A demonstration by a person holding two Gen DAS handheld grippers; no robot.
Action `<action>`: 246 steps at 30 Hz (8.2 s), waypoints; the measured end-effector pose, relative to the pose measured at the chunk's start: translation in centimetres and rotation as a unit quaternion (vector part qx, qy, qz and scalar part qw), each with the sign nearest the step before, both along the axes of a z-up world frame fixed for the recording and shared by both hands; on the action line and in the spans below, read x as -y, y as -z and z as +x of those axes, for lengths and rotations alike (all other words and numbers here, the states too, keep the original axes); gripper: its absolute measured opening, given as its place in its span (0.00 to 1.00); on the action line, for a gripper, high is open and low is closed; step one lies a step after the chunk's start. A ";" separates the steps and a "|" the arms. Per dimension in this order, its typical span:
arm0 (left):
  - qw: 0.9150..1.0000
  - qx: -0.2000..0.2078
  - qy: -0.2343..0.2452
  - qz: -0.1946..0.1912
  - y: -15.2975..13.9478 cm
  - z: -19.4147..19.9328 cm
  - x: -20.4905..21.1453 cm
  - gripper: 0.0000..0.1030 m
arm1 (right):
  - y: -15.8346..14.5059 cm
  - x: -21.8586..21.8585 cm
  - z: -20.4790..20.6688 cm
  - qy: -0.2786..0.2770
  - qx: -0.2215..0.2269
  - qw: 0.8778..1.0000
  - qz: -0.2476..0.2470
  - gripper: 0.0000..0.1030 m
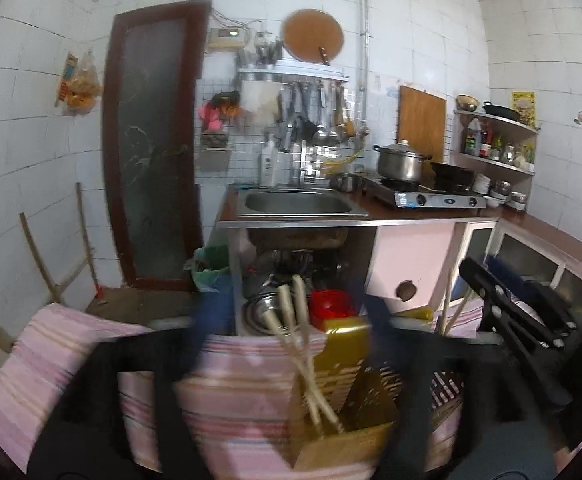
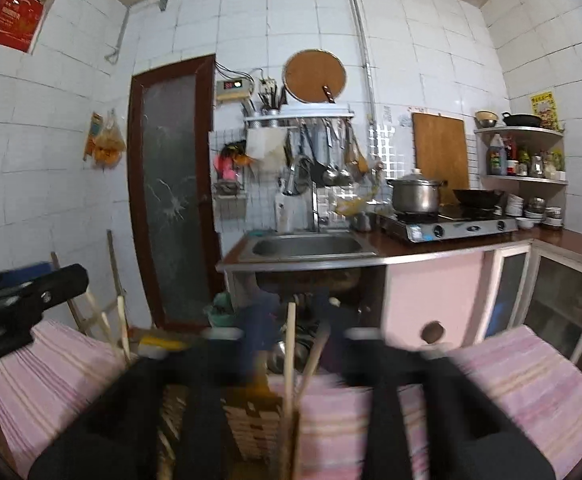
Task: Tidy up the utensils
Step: 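Lower both chopsticks into the yellow holder and open both tools, then close the right tool on a wooden chopstick while the left tool moves toward the dark spoon, then close the left tool on the green-handled spoon's bowl while the right tool holds its chopstick, then carry the spoon and chopstick up and lower both into the yellow holder, then open both tools to drop the spoon and chopstick into the holder, then move both tools back to the table and close the right tool on a chopstick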
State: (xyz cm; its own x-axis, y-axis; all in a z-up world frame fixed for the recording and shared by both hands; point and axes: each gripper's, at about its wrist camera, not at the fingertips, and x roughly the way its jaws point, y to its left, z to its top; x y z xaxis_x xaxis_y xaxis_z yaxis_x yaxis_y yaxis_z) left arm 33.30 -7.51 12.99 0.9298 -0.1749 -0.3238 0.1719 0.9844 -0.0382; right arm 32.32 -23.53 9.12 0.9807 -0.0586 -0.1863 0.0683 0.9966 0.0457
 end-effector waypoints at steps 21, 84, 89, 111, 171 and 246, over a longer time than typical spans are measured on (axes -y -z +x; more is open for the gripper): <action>0.985 -0.150 -0.070 0.041 10.2 -12.1 -5.9 0.95 | 10.9 -0.9 -10.6 0.048 -0.279 0.959 0.016 0.68; 0.959 -0.273 -0.026 0.075 16.8 -13.7 2.5 0.34 | 13.2 1.8 -12.8 -0.003 -0.312 0.949 0.042 0.06; 0.967 -0.240 -0.031 0.081 14.9 -14.1 1.9 0.34 | 11.9 2.5 -13.1 0.005 -0.291 0.955 0.054 0.06; 0.992 -0.105 -0.023 0.069 8.3 -15.1 -1.1 0.34 | 4.5 2.1 -15.5 0.041 -0.130 0.990 0.047 0.06; 0.998 0.051 -0.028 0.011 -5.6 -1.8 1.2 0.34 | -12.5 -1.9 -4.7 -0.009 0.054 0.998 -0.027 0.06; 0.974 -0.219 -0.027 0.054 14.2 -11.2 -2.3 0.95 | 13.7 -1.5 -11.0 0.026 -0.352 0.935 0.022 0.06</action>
State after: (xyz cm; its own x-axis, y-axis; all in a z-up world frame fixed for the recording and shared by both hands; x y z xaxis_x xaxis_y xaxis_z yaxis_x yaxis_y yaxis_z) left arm 22.08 -5.26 -1.22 0.7056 -0.0722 -0.7049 0.1100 0.9939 0.0083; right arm 21.36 -22.02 -4.57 0.6097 -0.0801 -0.7885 0.1456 0.9893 0.0122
